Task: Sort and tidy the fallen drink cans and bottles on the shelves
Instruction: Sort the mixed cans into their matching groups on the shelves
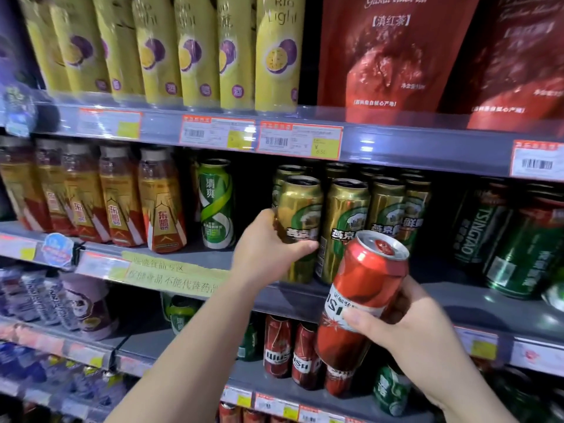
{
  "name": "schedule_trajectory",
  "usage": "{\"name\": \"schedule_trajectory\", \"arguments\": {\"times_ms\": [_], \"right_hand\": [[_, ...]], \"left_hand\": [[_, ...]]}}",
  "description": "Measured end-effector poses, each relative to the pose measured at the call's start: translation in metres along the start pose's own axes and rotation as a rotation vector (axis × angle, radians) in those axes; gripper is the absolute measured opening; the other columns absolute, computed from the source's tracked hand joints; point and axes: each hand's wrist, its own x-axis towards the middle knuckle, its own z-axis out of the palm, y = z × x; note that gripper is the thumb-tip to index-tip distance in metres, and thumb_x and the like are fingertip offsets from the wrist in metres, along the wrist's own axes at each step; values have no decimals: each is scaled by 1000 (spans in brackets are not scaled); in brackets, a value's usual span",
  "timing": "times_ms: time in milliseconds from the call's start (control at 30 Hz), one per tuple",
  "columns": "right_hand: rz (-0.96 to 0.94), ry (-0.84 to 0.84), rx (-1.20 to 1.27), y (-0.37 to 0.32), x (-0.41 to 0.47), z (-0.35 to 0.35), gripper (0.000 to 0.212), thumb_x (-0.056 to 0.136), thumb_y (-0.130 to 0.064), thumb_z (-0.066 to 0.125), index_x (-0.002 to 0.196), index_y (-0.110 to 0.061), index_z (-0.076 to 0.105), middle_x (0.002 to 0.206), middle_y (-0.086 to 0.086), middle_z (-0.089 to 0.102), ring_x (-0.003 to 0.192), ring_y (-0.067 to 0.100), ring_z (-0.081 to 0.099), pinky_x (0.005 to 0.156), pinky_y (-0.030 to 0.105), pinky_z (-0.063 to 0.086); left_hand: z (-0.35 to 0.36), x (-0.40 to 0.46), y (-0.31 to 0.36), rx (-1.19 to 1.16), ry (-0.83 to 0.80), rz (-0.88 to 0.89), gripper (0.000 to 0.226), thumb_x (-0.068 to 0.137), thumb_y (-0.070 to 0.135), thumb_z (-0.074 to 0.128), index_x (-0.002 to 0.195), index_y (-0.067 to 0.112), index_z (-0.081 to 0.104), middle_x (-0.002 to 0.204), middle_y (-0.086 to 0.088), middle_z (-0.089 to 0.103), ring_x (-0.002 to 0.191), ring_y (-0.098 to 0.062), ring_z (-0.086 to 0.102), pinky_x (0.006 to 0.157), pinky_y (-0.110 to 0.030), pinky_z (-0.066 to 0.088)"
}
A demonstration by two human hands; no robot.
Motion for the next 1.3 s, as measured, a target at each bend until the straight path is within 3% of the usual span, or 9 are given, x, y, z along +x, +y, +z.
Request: {"name": "schedule_trajectory", "arguments": {"times_ms": [167,333,467,600,667,867,1100,1233,1300], "right_hand": [[-7,36,7,-2,0,-2,60,43,-54,82,99,-40,65,92,-15,74,89,5,69,88,40,53],[-22,41,5,-3,7,1,52,48,-48,85,96,-48,64,94,-14,75,92,9,69,89,43,53],[-44,15,-2,-7,10,10,51,47,-51,83,94,-52,63,92,-15,74,89,5,69,88,41,54],[-54,-12,8,-9,15,20,58,42,-55,82,97,-52,63,94,-16,74,92,7,69,90,43,53],[-63,-23,12,-9,18,26,60,43,-56,85,99,-49,64,96,-14,74,94,10,69,90,45,52],[-62,-22,22,-12,25,46,46,56,-37,87,97,-38,67,94,-15,74,88,4,69,88,41,53],[-49,-41,43,-6,25,56,44,64,-28,87,102,-37,66,97,-14,74,93,6,69,91,41,52],[-63,-68,79,-1,24,58,51,55,-37,87,101,-41,66,100,-12,74,96,8,69,93,43,51],[-75,-95,111,3,23,61,60,50,-40,87,105,-40,63,102,-9,74,97,10,69,93,44,51]], "left_hand": [[22,11,6,6,68,17,81,62,54,84,126,18,49,117,4,54,106,-16,55,87,-33,48],[31,17,4,-27,92,42,72,59,53,85,116,22,55,107,3,56,98,-17,56,77,-32,49],[23,16,-9,-143,58,42,81,60,59,81,124,18,54,109,4,59,101,-13,58,85,-35,52],[-25,30,-37,-124,527,48,57,74,43,77,117,10,58,105,4,57,102,-20,57,89,-36,48],[-48,47,-52,-41,634,-66,69,71,39,80,126,8,52,114,-4,57,113,-27,53,98,-40,44],[-55,89,-70,11,396,-124,106,63,50,83,147,15,29,134,-13,55,122,-33,53,97,-45,47],[-56,93,-73,181,344,-166,94,63,54,82,136,11,42,128,-13,55,113,-34,57,88,-43,51],[-64,70,-66,17,279,-54,75,50,60,80,107,18,56,106,-4,64,92,-23,64,78,-41,56],[-70,45,-61,-123,286,76,61,56,47,86,101,22,55,102,0,64,90,-13,63,78,-32,54]]}}
